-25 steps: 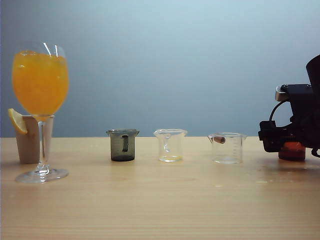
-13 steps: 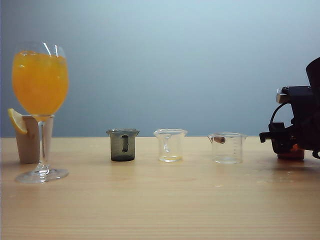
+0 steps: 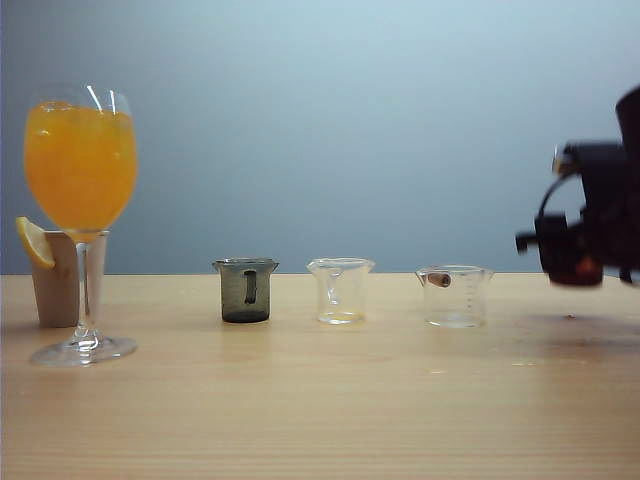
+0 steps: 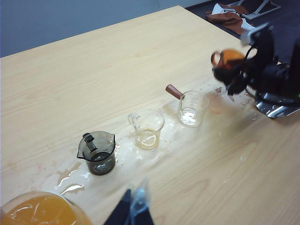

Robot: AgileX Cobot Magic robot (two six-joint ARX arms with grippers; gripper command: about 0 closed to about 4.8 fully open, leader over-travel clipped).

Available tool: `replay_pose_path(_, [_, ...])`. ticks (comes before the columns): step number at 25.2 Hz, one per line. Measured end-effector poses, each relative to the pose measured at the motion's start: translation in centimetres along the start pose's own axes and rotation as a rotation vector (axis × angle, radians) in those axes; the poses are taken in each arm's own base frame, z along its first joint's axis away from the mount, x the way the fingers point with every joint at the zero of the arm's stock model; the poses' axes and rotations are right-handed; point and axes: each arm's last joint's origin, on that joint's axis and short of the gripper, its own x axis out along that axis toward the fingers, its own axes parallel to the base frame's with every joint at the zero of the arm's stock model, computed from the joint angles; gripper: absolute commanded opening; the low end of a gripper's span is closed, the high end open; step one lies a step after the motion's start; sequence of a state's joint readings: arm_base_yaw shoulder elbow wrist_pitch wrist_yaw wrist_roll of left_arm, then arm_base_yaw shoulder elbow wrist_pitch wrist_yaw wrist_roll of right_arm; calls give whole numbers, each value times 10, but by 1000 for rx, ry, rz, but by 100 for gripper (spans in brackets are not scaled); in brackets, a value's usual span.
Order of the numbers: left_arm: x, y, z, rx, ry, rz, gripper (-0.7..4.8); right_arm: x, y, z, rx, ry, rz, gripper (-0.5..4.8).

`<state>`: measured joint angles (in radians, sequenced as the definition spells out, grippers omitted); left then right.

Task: Pick up the fourth measuring cup from the left, pour the grenadine inside into the goblet, and finally put the measuring cup back in its original place.

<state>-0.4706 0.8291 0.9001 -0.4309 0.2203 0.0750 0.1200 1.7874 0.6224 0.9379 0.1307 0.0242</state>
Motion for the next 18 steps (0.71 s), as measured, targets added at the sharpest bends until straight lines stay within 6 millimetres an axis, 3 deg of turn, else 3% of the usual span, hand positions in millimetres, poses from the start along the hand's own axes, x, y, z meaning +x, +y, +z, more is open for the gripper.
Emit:
replay_pose_path(6, [0,0,0,0,1,18,-5,-12,1,28,10,-84,41,251])
replay_pose_path(14, [-1,4,0,-49,4,158,-5,-40,20,51,-12,-25,153,251])
replay_pose_path(18, [-9,4,-1,-79,-2,215,-5,-64,41,79,-21,-81,243,251])
